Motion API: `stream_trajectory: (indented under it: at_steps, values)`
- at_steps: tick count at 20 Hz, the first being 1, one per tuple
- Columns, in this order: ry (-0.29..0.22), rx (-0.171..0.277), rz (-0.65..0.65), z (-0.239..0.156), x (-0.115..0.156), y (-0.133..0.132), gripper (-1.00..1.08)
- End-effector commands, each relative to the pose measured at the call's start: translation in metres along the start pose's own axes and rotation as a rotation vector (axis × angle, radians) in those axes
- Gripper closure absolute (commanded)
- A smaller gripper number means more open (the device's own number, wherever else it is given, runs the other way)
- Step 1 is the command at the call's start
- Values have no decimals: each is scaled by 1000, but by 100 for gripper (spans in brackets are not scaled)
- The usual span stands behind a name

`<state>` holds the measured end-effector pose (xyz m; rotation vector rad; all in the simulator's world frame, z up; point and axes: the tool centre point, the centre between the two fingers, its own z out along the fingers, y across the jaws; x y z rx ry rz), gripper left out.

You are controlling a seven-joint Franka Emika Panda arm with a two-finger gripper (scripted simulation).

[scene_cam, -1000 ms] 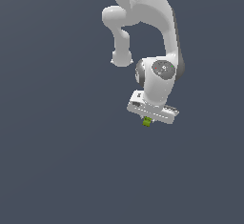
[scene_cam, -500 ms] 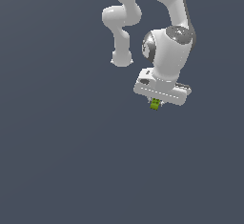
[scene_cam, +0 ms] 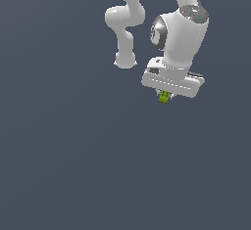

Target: Pick up the object and move it to a goal position.

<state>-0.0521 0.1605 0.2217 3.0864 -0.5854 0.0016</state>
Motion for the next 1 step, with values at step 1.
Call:
stream_trajectory:
  at_steps: [1]
  values:
    - [-1,-1,1,-3,-1,0,108]
